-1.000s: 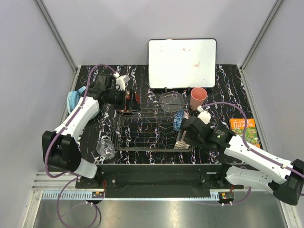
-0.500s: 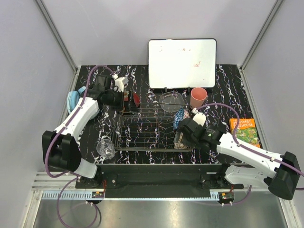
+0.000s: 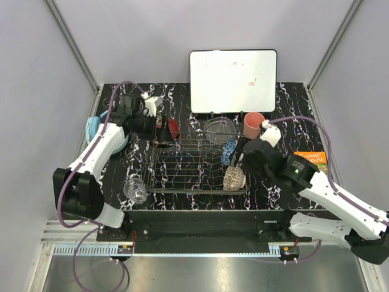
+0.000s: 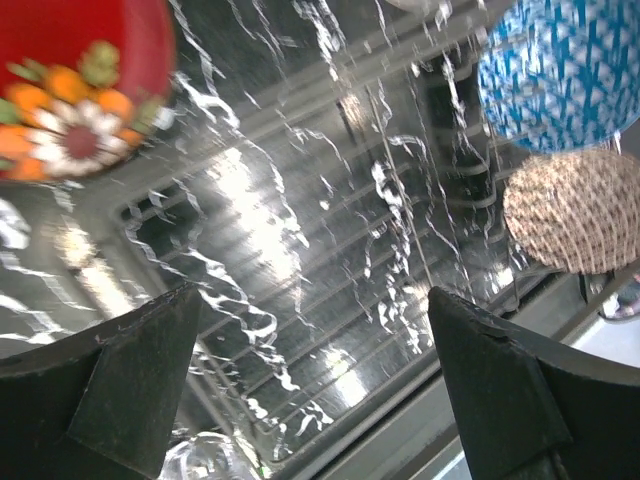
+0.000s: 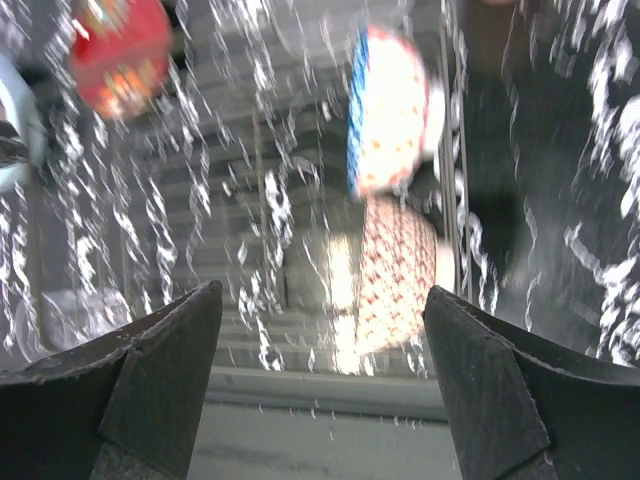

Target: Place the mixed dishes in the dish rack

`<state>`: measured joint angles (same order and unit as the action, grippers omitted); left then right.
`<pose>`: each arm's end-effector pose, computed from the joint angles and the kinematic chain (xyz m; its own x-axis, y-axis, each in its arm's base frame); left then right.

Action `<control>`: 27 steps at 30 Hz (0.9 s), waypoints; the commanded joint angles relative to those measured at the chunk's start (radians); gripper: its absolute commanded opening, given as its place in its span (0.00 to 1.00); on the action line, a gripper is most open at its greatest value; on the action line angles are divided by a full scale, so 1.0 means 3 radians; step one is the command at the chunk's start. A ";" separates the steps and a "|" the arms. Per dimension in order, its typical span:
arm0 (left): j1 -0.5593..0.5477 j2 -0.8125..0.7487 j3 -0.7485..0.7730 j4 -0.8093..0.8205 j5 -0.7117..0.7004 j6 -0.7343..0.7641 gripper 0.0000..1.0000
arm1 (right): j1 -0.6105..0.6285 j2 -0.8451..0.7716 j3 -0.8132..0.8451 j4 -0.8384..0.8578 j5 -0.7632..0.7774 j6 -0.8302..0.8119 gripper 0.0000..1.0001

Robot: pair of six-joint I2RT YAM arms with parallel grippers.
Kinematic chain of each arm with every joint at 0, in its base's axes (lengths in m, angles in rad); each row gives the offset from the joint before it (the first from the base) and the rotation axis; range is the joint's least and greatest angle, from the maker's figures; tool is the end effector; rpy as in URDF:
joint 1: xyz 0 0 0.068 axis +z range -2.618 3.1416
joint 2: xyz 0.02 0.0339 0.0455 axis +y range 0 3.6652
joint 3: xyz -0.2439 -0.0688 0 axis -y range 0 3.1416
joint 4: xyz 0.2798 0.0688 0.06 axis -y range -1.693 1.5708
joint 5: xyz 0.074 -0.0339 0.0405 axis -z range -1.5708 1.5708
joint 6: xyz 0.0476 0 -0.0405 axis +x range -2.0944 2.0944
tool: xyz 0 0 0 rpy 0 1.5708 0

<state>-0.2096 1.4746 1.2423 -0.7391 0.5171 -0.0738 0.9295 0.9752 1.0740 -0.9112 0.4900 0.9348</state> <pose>0.3353 -0.0954 0.2550 -0.8389 0.1129 -0.5325 0.3929 0.8027 -0.4487 0.1588 0.1753 0.3185 -0.6710 0.2878 -0.6834 0.0444 0.9356 0.3504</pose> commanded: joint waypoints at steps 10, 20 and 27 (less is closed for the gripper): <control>0.0663 0.0678 0.1217 0.0086 -0.0287 0.0082 0.99 | -0.0678 0.1984 0.1997 0.0971 -0.0328 -0.1270 0.89; 0.0816 0.1471 0.1340 0.0101 -0.0399 0.0118 0.91 | -0.1130 0.3650 0.3179 0.1166 -0.1991 -0.1117 0.81; 0.0832 0.1650 0.1244 0.0209 -0.0589 0.0164 0.88 | -0.1130 0.4183 0.3410 0.1166 -0.2481 -0.0999 0.80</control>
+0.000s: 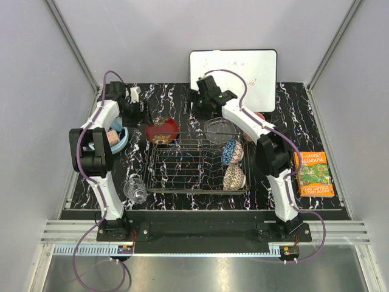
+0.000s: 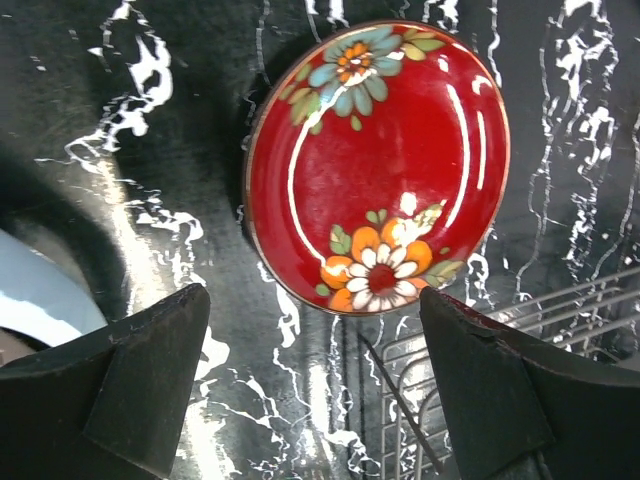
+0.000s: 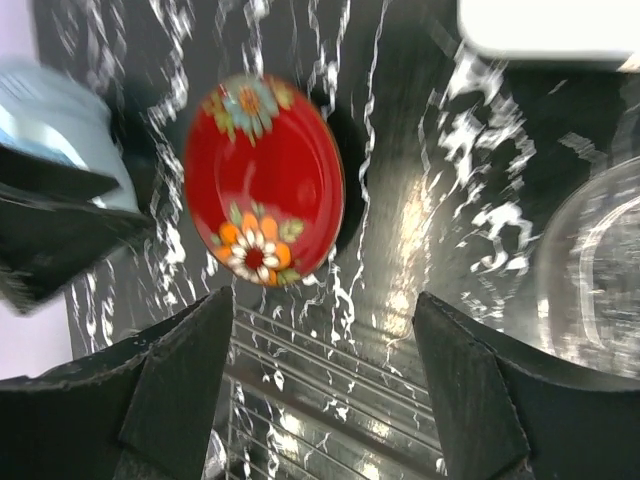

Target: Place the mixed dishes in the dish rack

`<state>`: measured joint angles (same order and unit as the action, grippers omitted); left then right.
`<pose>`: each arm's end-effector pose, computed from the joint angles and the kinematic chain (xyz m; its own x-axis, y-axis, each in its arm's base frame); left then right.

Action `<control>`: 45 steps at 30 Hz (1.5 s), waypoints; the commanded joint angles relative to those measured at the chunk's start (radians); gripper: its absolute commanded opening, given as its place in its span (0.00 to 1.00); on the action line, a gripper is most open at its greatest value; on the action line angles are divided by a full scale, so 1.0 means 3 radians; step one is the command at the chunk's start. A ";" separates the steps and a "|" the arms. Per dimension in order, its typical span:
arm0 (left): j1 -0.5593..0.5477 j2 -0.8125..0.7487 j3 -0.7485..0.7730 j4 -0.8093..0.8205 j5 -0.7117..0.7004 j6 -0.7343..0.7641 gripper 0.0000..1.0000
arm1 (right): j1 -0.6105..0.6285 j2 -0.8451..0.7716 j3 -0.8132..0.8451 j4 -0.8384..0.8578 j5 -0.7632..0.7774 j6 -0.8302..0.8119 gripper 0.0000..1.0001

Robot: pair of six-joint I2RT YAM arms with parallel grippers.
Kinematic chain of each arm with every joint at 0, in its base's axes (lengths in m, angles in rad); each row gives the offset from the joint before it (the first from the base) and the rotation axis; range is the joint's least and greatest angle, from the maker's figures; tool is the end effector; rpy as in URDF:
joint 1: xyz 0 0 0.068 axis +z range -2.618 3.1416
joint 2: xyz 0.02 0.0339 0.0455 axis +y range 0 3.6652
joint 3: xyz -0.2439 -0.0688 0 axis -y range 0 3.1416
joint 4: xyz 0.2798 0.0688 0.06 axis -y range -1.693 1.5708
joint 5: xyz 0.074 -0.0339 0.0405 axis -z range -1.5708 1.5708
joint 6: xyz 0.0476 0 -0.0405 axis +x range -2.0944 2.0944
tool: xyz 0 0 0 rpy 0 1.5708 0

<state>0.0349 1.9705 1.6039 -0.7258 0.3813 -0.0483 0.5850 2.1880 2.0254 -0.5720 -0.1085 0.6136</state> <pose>0.4524 -0.0019 0.1890 -0.8929 -0.0760 -0.4439 0.0958 0.9310 -0.3522 0.4449 0.3008 0.2450 -0.8116 0.1491 -0.5649 -0.1818 0.8545 0.4867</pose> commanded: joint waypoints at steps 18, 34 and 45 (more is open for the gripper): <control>0.0001 0.0330 -0.0049 0.0343 0.0095 0.0048 0.51 | 0.0014 0.1143 0.0852 0.0025 -0.0876 0.0205 0.77; -0.0050 0.0549 -0.0034 0.0445 0.0063 0.0084 0.54 | 0.0003 0.1634 0.1245 0.0020 -0.1029 0.0358 0.75; -0.0300 0.0641 0.0023 0.0543 0.0263 0.0048 0.53 | 0.0003 0.1732 0.1236 0.0107 -0.1146 0.0429 0.68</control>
<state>-0.0231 2.1407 1.5909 -0.5892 0.4080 -0.0299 0.5861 2.6652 2.3829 -0.5510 -0.4210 0.7303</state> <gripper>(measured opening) 0.533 0.707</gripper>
